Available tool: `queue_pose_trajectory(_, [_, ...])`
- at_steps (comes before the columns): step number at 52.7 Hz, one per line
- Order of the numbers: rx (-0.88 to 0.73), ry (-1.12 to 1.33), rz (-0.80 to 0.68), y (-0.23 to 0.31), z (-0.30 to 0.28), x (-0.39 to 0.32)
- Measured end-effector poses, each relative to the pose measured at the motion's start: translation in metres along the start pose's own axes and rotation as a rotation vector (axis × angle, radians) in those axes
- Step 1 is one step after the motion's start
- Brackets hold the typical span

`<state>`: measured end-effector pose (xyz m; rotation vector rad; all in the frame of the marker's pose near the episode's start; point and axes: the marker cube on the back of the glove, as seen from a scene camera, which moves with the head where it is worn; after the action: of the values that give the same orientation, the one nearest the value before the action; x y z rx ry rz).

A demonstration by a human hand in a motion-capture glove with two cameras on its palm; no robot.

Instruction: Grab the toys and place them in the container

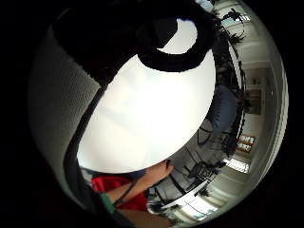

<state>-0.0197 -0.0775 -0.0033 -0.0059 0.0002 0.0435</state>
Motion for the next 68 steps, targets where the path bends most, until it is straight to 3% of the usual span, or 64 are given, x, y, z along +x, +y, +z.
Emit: queue_pose_trajectory(68, [0.008,0.046,0.056,0.001,0.022,0.020])
